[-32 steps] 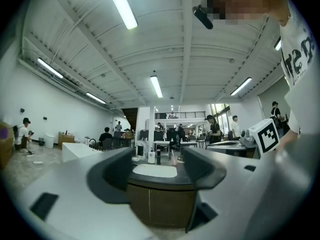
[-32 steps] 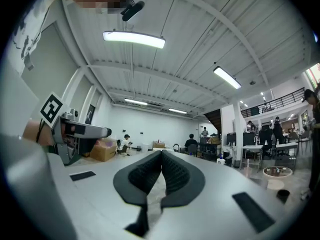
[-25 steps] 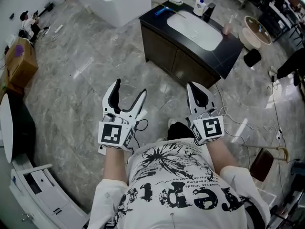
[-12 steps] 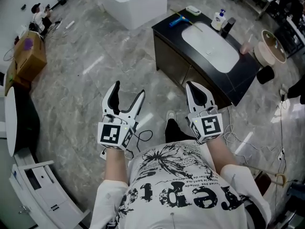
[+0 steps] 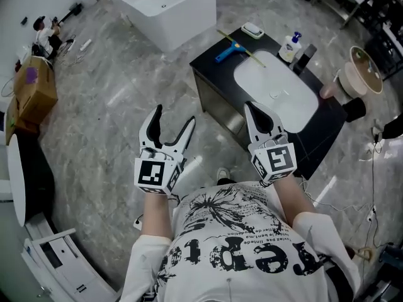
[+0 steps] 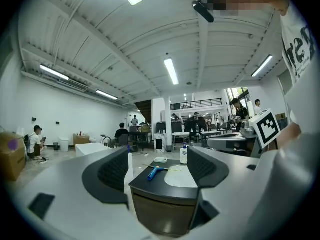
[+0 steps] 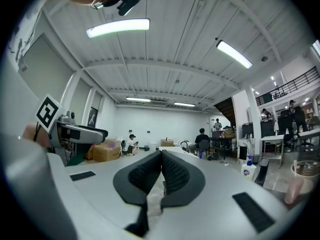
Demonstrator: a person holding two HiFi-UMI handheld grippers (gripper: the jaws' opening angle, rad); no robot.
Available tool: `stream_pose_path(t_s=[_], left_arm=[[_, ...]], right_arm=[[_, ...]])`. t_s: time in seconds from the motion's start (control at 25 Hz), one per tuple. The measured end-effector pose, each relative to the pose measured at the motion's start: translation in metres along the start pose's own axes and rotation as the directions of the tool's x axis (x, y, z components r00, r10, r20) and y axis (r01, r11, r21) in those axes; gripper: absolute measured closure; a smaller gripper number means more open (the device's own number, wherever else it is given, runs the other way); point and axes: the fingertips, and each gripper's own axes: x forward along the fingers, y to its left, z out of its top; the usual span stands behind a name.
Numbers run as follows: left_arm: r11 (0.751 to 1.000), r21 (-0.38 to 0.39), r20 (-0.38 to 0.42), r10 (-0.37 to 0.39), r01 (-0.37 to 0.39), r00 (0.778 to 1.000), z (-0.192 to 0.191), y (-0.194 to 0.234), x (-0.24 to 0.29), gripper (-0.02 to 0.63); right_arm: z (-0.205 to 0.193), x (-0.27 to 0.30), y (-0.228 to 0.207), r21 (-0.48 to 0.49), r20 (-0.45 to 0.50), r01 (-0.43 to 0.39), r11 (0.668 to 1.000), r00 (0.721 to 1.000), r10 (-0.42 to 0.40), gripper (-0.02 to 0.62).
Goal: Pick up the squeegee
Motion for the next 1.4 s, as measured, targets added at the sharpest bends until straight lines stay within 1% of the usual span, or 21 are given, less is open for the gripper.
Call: stream_pose_path(t_s=[0.16,0.4,0.52,0.6,0.72,0.8,0.92,1.04,1.16,1.28,1.4], left_arm=[[0.999,-0.006,-0.011,-0.035,0.035,0.999,-0.002,0.003,0.057,0.252],[0.994,0.000,-0.053,-0.105,0.105,0.993,-0.009,0.011,0.126,0.252],[0.988,-0.003,-0.061,-0.154,0.154,0.986,-0.015,0.016,0.170,0.252],[0.981,-0.027,-0.050,-0.191,0.190,0.980,-0.017,0.021,0.203,0.252],[0.966,-0.051,-0.053,-0.258,0.255,0.965,-0.022,0.032,0.255,0.252],[0.950,-0.037,-0.081,-0.313,0.311,0.946,-0.028,0.036,0.290,0.252],[0.917,-0.014,-0.137,-0.397,0.399,0.907,-0.038,0.040,0.341,0.252],[0.887,-0.004,-0.191,-0.454,0.462,0.870,-0.052,0.043,0.388,0.252],[0.853,-0.004,-0.260,-0.505,0.522,0.823,-0.077,0.043,0.431,0.252],[0.829,-0.024,-0.331,-0.534,0.558,0.778,-0.110,0.044,0.472,0.252],[0.799,-0.050,-0.421,-0.561,0.600,0.712,-0.149,0.039,0.500,0.252]], right_arm=[[-0.008,0.026,-0.042,0.003,-0.018,0.032,0.999,0.999,-0.032,0.580],[-0.013,0.054,-0.087,0.005,-0.039,0.097,0.995,0.995,-0.096,0.580],[-0.021,0.072,-0.115,0.009,-0.048,0.147,0.989,0.988,-0.147,0.580],[-0.026,0.088,-0.134,0.009,-0.056,0.184,0.983,0.982,-0.183,0.580],[-0.033,0.115,-0.161,0.014,-0.070,0.246,0.969,0.967,-0.244,0.580],[-0.036,0.132,-0.178,0.017,-0.085,0.294,0.956,0.953,-0.291,0.580],[-0.040,0.158,-0.203,0.023,-0.109,0.366,0.930,0.926,-0.362,0.580],[-0.045,0.182,-0.226,0.029,-0.128,0.424,0.905,0.900,-0.417,0.580],[-0.058,0.198,-0.246,0.033,-0.161,0.488,0.872,0.864,-0.477,0.580],[-0.073,0.213,-0.269,0.036,-0.185,0.545,0.837,0.827,-0.531,0.580],[-0.088,0.220,-0.284,0.037,-0.214,0.608,0.793,0.780,-0.588,0.580]])
